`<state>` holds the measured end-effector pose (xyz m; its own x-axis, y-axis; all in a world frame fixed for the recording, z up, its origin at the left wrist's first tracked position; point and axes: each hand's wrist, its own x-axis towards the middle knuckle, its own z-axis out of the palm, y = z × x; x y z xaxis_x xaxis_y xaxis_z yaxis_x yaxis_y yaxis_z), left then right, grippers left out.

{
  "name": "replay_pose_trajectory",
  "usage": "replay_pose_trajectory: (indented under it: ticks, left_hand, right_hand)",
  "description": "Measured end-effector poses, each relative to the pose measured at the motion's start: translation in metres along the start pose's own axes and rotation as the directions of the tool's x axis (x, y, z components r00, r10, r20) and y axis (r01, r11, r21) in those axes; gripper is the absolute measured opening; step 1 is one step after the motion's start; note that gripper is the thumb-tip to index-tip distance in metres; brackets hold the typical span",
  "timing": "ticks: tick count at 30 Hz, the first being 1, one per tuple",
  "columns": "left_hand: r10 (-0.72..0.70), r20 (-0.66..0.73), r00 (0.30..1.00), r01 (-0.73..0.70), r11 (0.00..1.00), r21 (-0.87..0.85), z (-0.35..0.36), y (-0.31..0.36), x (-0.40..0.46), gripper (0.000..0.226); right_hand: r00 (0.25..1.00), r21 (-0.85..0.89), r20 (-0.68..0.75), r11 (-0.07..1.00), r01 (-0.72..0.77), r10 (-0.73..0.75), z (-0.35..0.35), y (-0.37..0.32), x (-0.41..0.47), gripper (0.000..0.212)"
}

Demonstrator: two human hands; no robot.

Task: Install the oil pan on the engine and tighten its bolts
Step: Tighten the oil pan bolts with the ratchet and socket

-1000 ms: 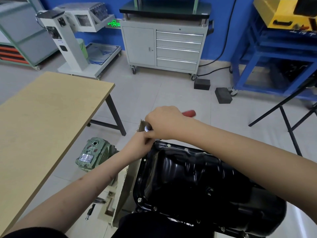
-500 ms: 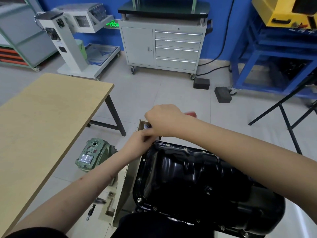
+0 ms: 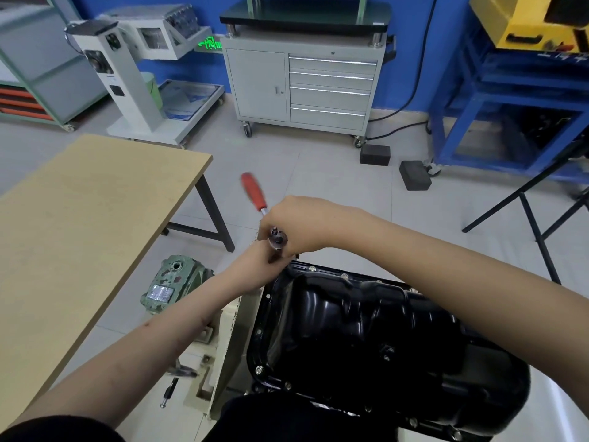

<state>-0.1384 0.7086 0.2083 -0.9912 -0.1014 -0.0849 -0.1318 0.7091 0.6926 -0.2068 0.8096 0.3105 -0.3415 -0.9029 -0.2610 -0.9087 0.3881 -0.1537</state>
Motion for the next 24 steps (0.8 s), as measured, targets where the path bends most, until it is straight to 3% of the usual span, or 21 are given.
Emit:
replay_pose_trajectory:
  ticks: [6, 10, 14, 17, 21, 24]
  left_hand:
    - [-0.107, -0.093, 0.99, 0.102, 0.993, -0.052, 0.005, -0.004, 0.0, 0.035]
    - [-0.05, -0.048, 0.998, 0.051, 0.998, 0.023, 0.002, -0.002, 0.002, 0.043]
    - [0.01, 0.038, 0.999, -0.01, 1.0, 0.019, 0.0, 0.0, 0.0, 0.023]
    - [0.04, 0.037, 0.999, -0.041, 0.999, 0.028, 0.001, -0.003, -0.002, 0.024]
    - [-0.044, -0.053, 0.998, 0.043, 0.999, -0.025, 0.003, -0.005, -0.002, 0.03]
    - [-0.082, -0.06, 0.995, 0.079, 0.996, -0.05, 0.005, -0.005, 0.0, 0.027]
  right_hand:
    - [0.971, -0.044, -0.18, 0.985, -0.166, 0.156, 0.01, -0.002, 0.003, 0.031]
    - [0.987, -0.022, -0.114, 0.993, -0.119, 0.116, 0.006, -0.002, 0.001, 0.021]
    - [0.999, 0.066, 0.031, 0.998, 0.011, -0.013, -0.002, 0.0, -0.001, 0.04]
    - [0.999, 0.037, 0.029, 0.999, 0.03, -0.032, 0.001, -0.003, 0.001, 0.037]
    - [0.985, -0.094, -0.142, 0.989, -0.111, 0.098, 0.007, -0.005, 0.004, 0.029]
    - [0.97, -0.051, -0.171, 0.981, -0.186, 0.175, 0.012, -0.007, 0.002, 0.024]
